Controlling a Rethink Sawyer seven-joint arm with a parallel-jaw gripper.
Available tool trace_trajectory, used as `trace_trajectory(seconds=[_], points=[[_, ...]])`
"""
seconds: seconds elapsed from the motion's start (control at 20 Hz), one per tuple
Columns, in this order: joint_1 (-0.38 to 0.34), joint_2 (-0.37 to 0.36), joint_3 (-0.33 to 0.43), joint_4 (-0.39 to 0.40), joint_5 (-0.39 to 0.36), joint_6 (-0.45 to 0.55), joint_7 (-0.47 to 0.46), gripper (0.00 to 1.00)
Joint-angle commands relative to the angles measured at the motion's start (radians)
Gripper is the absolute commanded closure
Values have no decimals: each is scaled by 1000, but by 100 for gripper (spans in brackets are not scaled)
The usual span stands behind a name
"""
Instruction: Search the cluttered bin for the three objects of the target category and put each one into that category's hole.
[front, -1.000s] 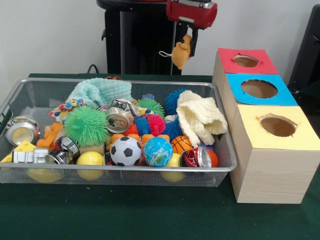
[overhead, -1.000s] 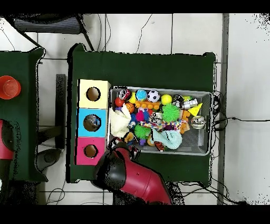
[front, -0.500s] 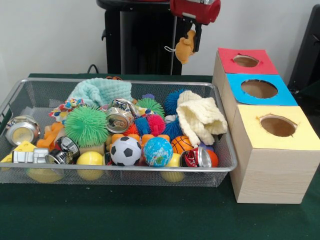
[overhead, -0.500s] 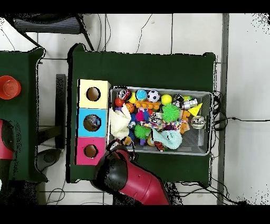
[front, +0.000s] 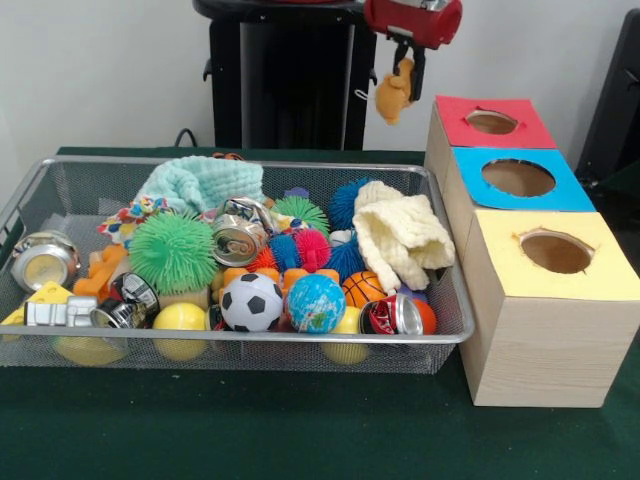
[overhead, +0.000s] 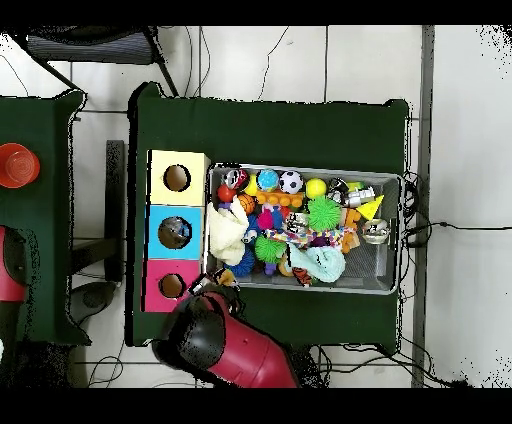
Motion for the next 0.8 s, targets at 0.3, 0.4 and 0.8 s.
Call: trace_trajectory(seconds=[0.3, 0.4, 0.8], points=[[261, 125, -107, -55, 25, 58, 305, 100], [287, 139, -119, -68, 26, 65, 300, 100], [198, 205, 68, -7, 81, -90, 288, 100]])
